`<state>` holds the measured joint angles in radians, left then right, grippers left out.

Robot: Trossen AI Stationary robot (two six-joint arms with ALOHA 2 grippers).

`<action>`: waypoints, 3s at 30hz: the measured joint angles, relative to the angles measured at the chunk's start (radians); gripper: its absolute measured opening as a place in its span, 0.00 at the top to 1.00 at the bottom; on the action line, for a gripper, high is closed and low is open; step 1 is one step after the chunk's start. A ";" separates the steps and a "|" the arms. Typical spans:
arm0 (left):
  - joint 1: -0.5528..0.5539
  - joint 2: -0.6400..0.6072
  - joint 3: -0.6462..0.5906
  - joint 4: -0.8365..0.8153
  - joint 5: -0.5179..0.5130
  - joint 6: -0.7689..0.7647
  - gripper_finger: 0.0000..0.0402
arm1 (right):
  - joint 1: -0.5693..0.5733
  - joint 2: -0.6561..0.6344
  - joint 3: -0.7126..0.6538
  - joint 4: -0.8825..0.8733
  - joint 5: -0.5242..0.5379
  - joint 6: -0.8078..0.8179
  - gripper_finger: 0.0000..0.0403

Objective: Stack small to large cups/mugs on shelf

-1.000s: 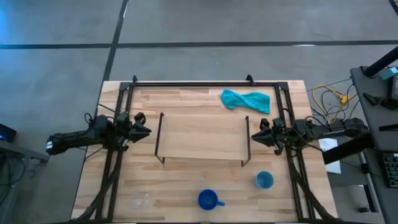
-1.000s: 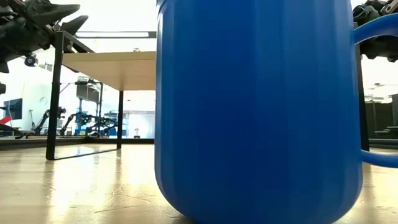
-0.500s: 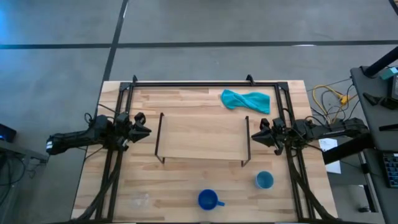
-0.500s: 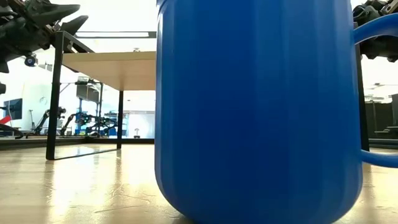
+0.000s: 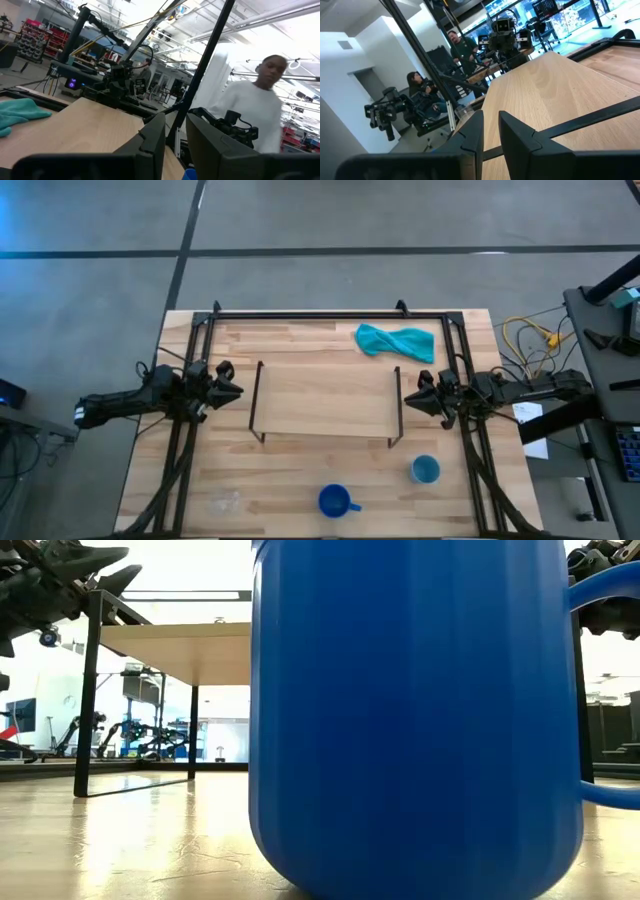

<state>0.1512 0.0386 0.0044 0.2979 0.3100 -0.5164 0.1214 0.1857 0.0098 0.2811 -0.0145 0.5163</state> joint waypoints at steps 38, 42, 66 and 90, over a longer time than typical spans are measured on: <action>0.000 0.000 0.000 0.000 0.000 0.000 0.84 | 0.001 0.000 0.001 0.062 0.002 0.055 0.87; 0.000 0.000 0.000 0.000 0.000 0.000 0.84 | 0.001 0.009 0.041 0.035 -0.079 0.019 0.87; 0.000 0.024 0.098 0.028 -0.013 -0.098 0.84 | 0.001 0.515 0.959 -0.891 0.017 -0.009 0.87; 0.000 0.717 1.238 -0.827 -0.006 0.517 0.84 | 0.001 0.730 1.234 -1.124 0.016 -0.035 0.87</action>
<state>0.1509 0.7555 1.2421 -0.5295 0.3037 0.0004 0.1219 0.9161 1.2437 -0.8433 0.0017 0.4816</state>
